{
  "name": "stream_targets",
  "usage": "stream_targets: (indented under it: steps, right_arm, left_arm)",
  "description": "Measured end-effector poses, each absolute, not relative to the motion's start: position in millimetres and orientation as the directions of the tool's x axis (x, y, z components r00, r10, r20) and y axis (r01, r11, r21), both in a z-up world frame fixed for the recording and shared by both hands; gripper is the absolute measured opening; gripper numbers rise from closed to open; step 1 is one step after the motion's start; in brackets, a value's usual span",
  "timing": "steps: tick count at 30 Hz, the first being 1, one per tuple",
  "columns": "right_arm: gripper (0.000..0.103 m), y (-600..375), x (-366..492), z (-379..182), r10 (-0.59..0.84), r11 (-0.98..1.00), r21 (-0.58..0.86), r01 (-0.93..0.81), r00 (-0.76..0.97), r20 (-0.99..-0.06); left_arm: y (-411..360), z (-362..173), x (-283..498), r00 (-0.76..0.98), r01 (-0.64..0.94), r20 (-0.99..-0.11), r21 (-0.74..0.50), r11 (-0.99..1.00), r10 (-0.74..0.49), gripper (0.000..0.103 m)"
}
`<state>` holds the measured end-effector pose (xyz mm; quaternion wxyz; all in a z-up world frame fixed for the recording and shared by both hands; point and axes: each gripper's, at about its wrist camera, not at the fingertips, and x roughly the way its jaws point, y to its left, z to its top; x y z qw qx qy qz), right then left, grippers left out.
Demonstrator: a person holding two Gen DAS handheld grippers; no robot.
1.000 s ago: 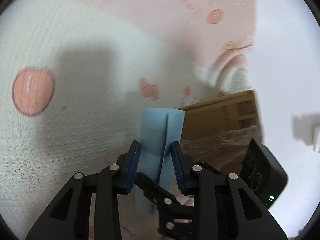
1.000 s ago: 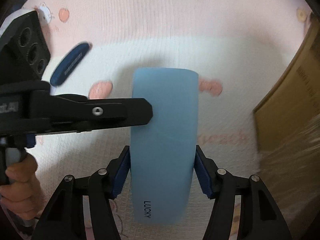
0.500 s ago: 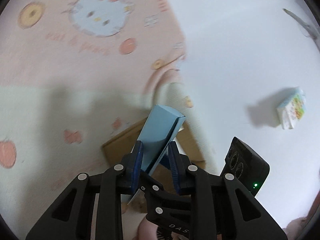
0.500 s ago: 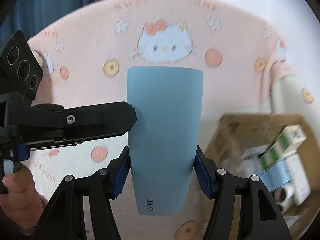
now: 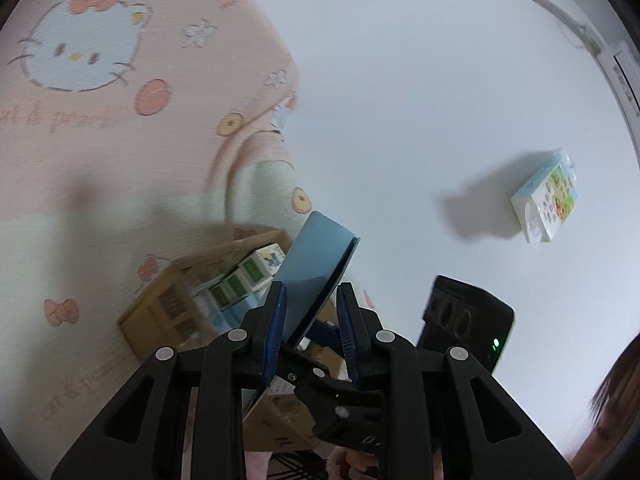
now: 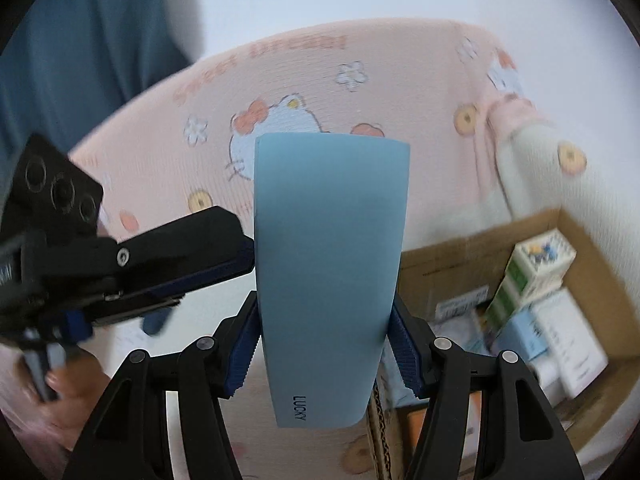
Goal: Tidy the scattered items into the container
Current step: 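Carry the light-blue LUCKY case with both grippers over the box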
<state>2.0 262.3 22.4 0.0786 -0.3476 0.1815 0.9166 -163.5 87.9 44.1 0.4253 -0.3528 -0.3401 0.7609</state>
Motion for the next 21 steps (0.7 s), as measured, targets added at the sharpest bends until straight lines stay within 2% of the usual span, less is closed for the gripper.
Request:
stream_targets:
  steps: [3,10,17,21]
  right_arm:
    - [0.058,271,13,29,0.029,-0.908,0.298,-0.294,-0.755,-0.655]
    - [0.058,280,24,46,0.169,-0.925,0.152,-0.348,-0.736,-0.656]
    - [0.058,306,24,22,0.204,-0.923,0.075,-0.378,-0.644,-0.738]
    - [0.058,323,22,-3,0.149,-0.920,0.103,-0.378,-0.581,-0.800]
  left_arm:
    - [105,56,-166,-0.379,-0.433,-0.274,-0.792,-0.431,0.884,0.029]
    - [142,76,-172,-0.368,-0.486,-0.305,-0.742,-0.462,0.878,0.029]
    - [183,62,-177,-0.369,-0.504,-0.402,-0.671,-0.544,0.838,0.029]
    - [202,43,-185,-0.336,-0.490,-0.472,-0.651,-0.579,0.815,0.029]
